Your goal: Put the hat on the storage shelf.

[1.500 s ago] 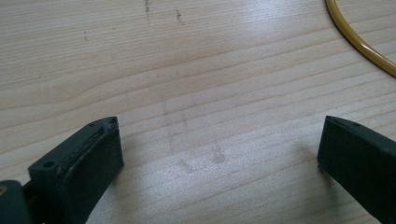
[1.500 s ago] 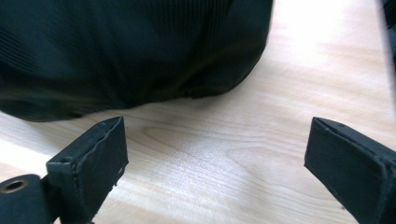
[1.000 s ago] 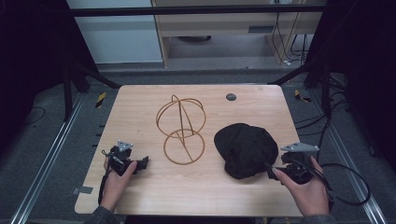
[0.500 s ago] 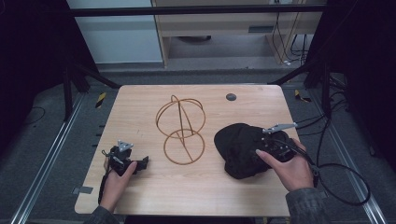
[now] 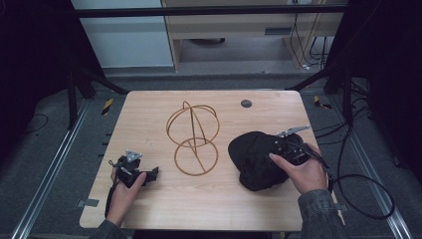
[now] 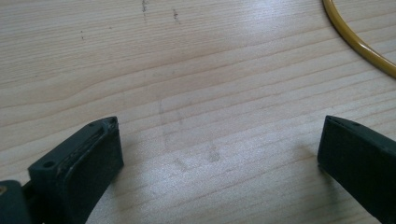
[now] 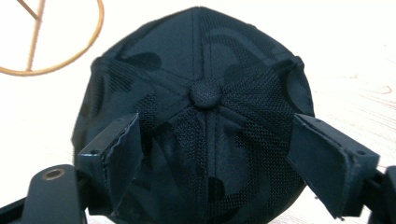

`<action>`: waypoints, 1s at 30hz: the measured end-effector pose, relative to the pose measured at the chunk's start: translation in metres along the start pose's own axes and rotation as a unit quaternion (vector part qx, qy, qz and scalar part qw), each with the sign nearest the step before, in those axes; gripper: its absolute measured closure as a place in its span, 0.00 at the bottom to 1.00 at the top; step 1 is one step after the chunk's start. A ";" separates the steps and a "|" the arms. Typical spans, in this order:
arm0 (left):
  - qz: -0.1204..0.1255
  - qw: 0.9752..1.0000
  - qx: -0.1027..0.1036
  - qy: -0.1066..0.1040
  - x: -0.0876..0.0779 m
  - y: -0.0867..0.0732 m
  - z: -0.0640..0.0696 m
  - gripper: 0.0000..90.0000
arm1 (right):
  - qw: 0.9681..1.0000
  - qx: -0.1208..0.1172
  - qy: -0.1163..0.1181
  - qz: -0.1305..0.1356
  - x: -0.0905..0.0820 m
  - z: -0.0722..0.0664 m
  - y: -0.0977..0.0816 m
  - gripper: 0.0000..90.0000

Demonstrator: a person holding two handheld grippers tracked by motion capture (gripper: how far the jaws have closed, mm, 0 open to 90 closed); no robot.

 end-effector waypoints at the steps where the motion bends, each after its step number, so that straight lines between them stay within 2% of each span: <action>1: 0.000 1.000 0.000 0.000 0.000 0.000 0.000 0.00 | 1.000 -0.001 0.000 -0.002 0.002 0.001 0.000 0.22; 12: 0.000 1.000 0.004 -0.004 0.001 0.000 0.004 0.00 | 1.000 -0.005 0.017 -0.020 0.015 0.005 -0.007 0.41; 17: 0.000 1.000 0.004 -0.004 0.001 0.000 0.005 0.00 | 0.999 -0.008 0.025 -0.023 0.017 0.004 -0.006 0.54; 24: 0.000 1.000 0.005 -0.004 0.000 0.000 0.005 0.00 | 0.998 -0.009 0.047 -0.034 0.023 0.003 -0.008 0.78; 30: 0.000 1.000 0.005 -0.005 0.001 0.000 0.005 0.00 | 0.998 -0.009 0.060 -0.031 0.023 0.003 -0.006 0.89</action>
Point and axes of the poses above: each handheld gripper's, and its own axes: x roughly forward along the jaws, y roughly out of its top, z roughly to its right, the point moved 5 cm from there along x, roughly forward along the jaws, and after that the axes turned 3 degrees about -x, right-handed, at the moved point
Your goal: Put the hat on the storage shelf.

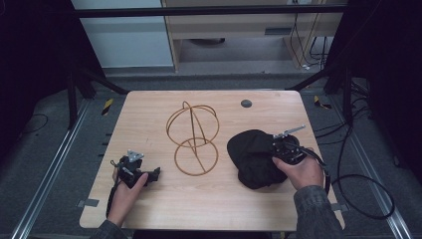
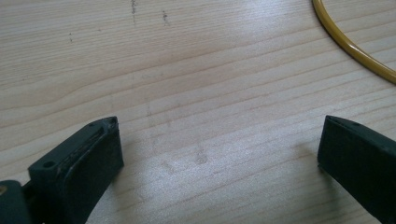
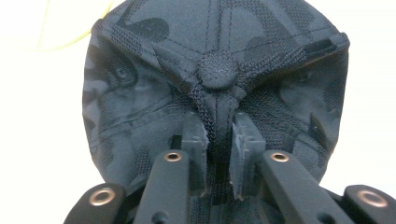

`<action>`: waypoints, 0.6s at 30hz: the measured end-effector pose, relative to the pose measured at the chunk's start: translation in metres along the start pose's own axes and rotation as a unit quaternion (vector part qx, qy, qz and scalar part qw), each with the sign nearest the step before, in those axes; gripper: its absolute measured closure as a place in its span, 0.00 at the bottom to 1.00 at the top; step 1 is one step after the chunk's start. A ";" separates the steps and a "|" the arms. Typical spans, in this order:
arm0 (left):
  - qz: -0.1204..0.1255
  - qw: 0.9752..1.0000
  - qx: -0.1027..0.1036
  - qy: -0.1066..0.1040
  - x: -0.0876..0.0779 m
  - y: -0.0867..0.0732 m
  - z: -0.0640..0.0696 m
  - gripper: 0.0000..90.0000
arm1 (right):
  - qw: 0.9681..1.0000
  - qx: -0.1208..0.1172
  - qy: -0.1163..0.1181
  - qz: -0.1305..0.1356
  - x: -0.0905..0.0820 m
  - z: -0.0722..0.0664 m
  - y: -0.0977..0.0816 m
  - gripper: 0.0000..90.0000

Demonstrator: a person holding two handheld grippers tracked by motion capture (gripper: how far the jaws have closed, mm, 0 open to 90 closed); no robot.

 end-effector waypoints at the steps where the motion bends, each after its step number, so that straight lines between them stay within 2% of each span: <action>1: 0.000 1.000 0.000 0.000 0.000 0.000 0.000 0.00 | 1.000 -0.001 0.001 -0.001 0.000 0.000 0.000 0.90; 7: 0.000 1.000 0.000 0.000 0.000 0.000 0.000 0.00 | 1.000 -0.008 0.011 0.004 -0.005 0.000 0.004 0.95; 18: 0.000 1.000 0.000 -0.001 0.000 0.000 0.000 0.00 | 1.000 -0.021 0.019 0.006 -0.018 -0.005 0.018 0.96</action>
Point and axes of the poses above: each handheld gripper's, and its own axes: x roughly forward along the jaws, y roughly out of its top, z roughly to its right, the point moved 5 cm from there along x, roughly forward along the jaws, and after that the axes turned 3 degrees about -x, right-handed, at the moved point
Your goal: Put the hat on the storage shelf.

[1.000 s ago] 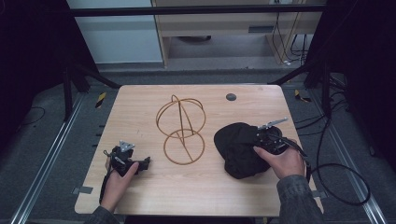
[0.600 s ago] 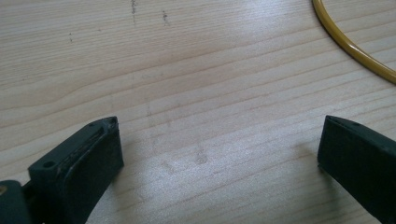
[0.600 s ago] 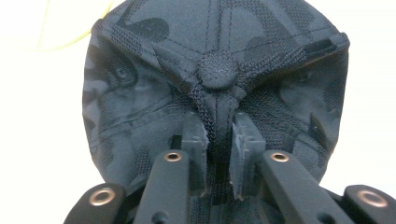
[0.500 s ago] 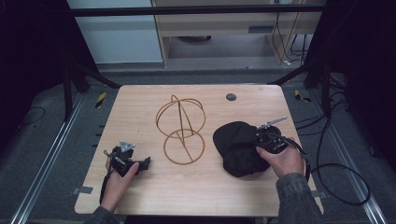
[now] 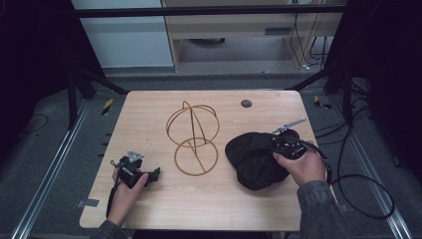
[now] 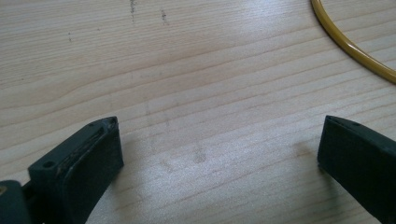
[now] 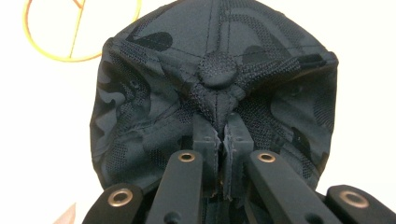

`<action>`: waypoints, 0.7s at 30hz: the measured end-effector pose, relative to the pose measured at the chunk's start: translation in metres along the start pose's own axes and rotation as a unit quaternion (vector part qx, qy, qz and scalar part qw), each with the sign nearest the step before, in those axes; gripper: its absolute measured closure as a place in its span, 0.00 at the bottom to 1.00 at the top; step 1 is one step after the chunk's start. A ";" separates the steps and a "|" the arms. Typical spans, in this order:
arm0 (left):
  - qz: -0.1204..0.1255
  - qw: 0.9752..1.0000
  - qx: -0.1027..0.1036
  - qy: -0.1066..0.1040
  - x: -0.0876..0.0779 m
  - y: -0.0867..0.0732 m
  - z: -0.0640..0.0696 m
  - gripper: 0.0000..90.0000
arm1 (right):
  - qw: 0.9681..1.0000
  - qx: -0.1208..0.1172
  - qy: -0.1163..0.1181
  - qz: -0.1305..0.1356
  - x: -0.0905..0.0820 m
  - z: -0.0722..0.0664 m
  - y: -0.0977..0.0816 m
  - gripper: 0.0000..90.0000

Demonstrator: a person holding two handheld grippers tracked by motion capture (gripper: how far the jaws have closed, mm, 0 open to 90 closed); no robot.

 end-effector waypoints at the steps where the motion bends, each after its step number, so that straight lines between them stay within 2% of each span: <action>1: 0.000 1.000 0.000 -0.001 0.000 0.000 0.000 0.00 | 1.000 0.000 0.000 0.001 -0.001 0.000 0.002 0.96; 4: 0.000 1.000 0.001 -0.001 0.000 0.000 0.000 0.00 | 1.000 -0.007 0.003 0.001 -0.005 -0.001 0.006 0.96; 10: 0.000 1.000 0.001 -0.001 0.000 0.000 0.000 0.00 | 1.000 -0.005 0.007 0.013 -0.018 -0.001 0.014 0.97; 18: 0.000 1.000 0.001 -0.001 0.000 0.000 0.000 0.00 | 0.999 -0.008 -0.008 0.032 -0.038 0.001 0.024 0.97; 21: 0.000 1.000 0.002 -0.001 0.000 0.000 0.000 0.00 | 0.999 -0.010 -0.013 0.049 -0.050 0.002 0.030 0.97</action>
Point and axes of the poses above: each handheld gripper's, and its own axes: x roughly forward along the jaws, y roughly out of its top, z roughly to its right, the point moved 5 cm from there along x, roughly forward along the jaws, and after that the axes turned 3 degrees about -x, right-handed, at the moved point
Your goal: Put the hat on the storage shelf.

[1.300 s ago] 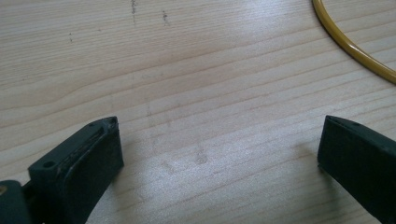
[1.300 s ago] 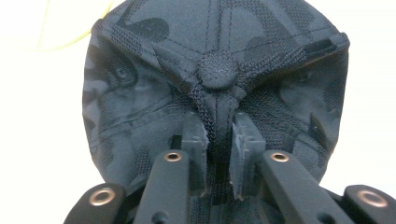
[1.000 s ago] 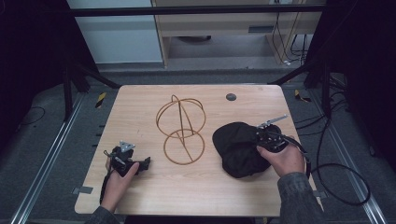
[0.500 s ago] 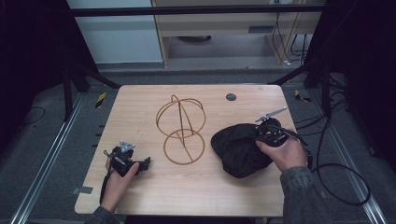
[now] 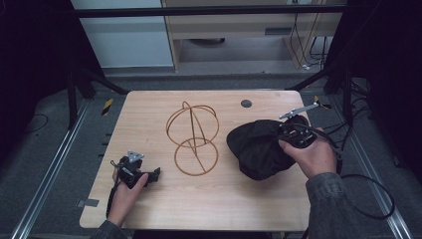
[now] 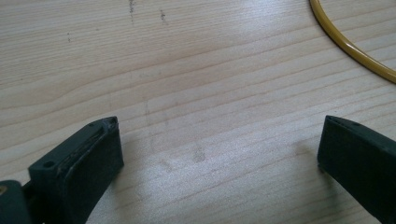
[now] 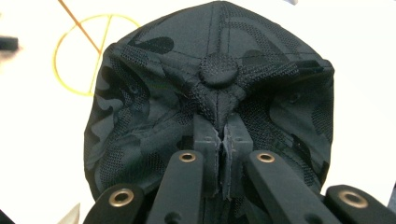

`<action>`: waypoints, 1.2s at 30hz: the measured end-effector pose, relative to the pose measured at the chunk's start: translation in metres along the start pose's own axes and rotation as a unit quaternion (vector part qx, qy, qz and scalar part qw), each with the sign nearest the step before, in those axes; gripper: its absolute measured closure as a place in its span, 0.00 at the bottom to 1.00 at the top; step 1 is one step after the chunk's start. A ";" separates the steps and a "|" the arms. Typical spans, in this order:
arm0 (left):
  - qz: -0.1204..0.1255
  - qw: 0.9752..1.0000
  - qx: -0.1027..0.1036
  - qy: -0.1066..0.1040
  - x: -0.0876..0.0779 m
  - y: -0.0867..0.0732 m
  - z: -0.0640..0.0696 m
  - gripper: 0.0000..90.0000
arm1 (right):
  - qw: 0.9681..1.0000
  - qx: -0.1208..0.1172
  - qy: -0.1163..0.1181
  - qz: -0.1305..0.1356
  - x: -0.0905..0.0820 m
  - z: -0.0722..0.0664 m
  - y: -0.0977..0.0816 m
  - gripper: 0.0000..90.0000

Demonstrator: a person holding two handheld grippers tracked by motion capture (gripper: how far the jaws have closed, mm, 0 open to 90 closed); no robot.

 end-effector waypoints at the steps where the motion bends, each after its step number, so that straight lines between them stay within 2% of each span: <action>1: 0.000 1.000 0.000 0.000 0.000 0.000 0.000 0.00 | 1.000 0.003 0.000 0.004 -0.003 -0.001 0.001 0.97; 6: 0.002 1.000 -0.001 0.000 0.000 0.000 0.000 0.00 | 1.000 0.005 -0.002 0.029 -0.014 -0.001 0.008 0.97; 16: 0.002 1.000 0.000 0.000 0.000 0.000 0.000 0.00 | 0.998 0.017 -0.018 0.059 -0.033 0.006 0.019 0.97; 21: 0.002 1.000 0.000 0.000 0.000 0.000 0.000 0.00 | 0.997 0.023 -0.023 0.071 -0.044 0.008 0.024 0.97; 36: 0.001 1.000 0.000 -0.001 0.000 0.000 0.000 0.00 | 0.994 0.022 -0.039 0.102 -0.065 0.006 0.039 0.97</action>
Point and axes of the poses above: each handheld gripper's, and its own axes: x roughly forward along the jaws, y roughly out of its top, z roughly to its right, the point moved 5 cm from there along x, roughly forward along the jaws, and after that the axes turned 3 degrees about -x, right-handed, at the moved point
